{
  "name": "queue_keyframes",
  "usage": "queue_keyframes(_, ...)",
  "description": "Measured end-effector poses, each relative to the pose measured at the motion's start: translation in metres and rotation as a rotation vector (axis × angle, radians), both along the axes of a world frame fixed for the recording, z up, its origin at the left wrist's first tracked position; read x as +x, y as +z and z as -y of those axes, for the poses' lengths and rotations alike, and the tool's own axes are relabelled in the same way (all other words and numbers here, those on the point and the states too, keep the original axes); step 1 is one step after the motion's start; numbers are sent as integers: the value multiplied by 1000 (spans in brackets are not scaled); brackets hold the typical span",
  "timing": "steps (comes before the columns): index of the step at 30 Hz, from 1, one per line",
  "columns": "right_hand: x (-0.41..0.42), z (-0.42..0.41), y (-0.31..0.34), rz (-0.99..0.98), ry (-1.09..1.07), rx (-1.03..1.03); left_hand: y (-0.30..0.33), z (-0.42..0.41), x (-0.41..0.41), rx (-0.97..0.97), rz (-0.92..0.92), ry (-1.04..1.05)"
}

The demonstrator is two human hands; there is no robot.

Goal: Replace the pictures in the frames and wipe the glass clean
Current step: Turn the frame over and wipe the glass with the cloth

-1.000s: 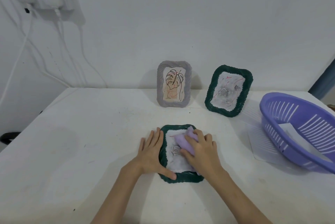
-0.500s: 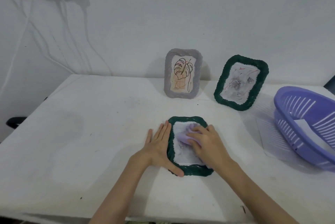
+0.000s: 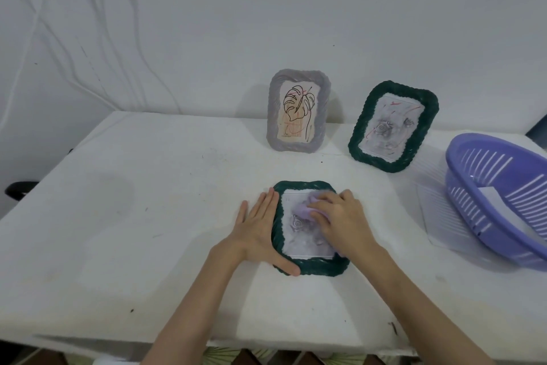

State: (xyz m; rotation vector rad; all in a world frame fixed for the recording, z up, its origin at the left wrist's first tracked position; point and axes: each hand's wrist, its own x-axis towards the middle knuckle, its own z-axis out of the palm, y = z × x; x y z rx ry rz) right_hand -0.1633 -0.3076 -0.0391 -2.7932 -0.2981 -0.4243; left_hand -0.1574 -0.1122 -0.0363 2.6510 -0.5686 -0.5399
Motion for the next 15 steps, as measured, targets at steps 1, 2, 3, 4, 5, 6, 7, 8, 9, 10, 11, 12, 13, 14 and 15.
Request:
queue_keyframes(1, 4, -9, 1, 12, 10, -15, 1, 0, -1, 3, 1, -1)
queue_keyframes(2, 3, -18, 1, 49, 36, -34, 2, 0, -2, 4, 0, -4)
queue_keyframes(3, -5, -24, 0, 82, 82, -53, 3, 0, -2, 3, 0, -10)
queue_keyframes(4, -17, -26, -1, 99, 143, -66, 3, 0, -3, 5, 2, -16)
queue_keyframes(5, -32, -23, -1, 77, 206, -63, 4, 0, -3, 8, 6, -20)
queue_keyframes(6, -46, -17, -1, 55, 250, -48, 4, 0, -3, 14, 12, -21)
queue_keyframes(7, -56, -8, 0, 36, 274, -34, 3, 0, -2, 23, 16, -22)
queue_keyframes(8, -60, 2, 2, 21, 279, -31, 3, 0, -1, 34, 17, -26)
queue_keyframes(9, -58, 11, 4, 15, 262, -37, 3, 0, -1, 46, 11, -34)
queue_keyframes(10, -52, 17, 6, 19, 224, -50, 4, 0, 0, 59, 0, -47)
queue_keyframes(11, -44, 18, 6, 13, 177, -59, 4, -1, 1, 75, -14, -63)
queue_keyframes(12, -36, 14, 6, 14, 137, -58, 5, -2, 2, 90, -27, -75)
queue_keyframes(13, -31, 6, 5, 24, 114, -46, 4, -3, 3, 100, -35, -82)
queue_keyframes(14, -29, -5, 3, 43, 113, -29, 4, -3, 3, 105, -36, -85)
queue_keyframes(15, -32, -15, 0, 52, 130, -14, 3, -3, 2, 104, -29, -84)
